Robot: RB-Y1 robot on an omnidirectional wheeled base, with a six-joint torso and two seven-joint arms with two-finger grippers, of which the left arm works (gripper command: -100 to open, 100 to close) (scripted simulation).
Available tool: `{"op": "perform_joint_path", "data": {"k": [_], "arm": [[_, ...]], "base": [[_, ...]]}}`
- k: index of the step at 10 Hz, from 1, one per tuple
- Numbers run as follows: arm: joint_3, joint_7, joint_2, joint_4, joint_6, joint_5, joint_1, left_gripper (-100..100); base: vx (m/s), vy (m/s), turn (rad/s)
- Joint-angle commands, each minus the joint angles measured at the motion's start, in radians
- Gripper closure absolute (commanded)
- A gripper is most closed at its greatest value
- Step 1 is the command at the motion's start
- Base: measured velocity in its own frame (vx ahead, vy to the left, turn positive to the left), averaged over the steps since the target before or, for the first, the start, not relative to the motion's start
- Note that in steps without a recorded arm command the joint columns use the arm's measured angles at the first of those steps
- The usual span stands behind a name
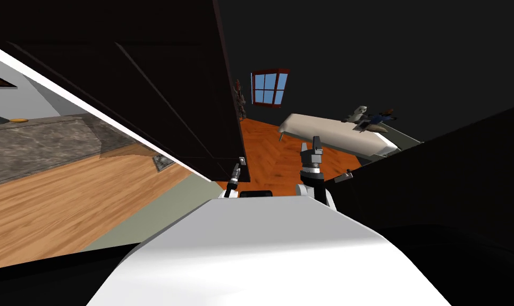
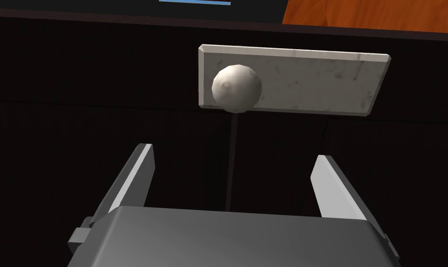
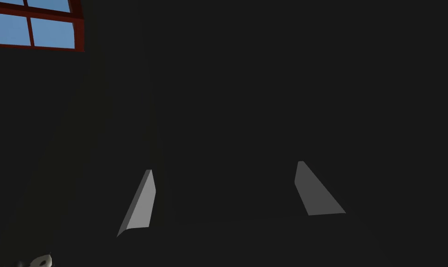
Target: Push the door open
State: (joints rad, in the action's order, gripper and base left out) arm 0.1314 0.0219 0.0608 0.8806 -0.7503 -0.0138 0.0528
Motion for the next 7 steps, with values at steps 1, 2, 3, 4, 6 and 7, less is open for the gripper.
{"op": "perform_joint_path", "data": {"k": [1,2,3,4,6,7], "arm": [[-0.005,-0.003,-0.002,-0.004,-0.007,-0.002,0.000,-100],[-0.007,-0.005,-0.005,-0.007,-0.010,-0.002,-0.001,-100],[-0.009,-0.006,-0.009,-0.010,-0.014,-0.003,-0.002,-100],[-0.011,-0.007,-0.013,-0.012,-0.017,-0.004,-0.003,-100],[-0.009,-0.006,-0.011,-0.010,-0.015,-0.003,-0.001,100],[-0.009,-0.006,-0.011,-0.010,-0.015,-0.003,-0.001,100]], "base": [[0.226,-0.058,-0.034],[0.232,-0.039,-0.023],[0.255,-0.023,-0.031],[0.225,-0.025,-0.019],[0.031,-0.006,0.002],[-0.028,0.005,-0.014]]}}
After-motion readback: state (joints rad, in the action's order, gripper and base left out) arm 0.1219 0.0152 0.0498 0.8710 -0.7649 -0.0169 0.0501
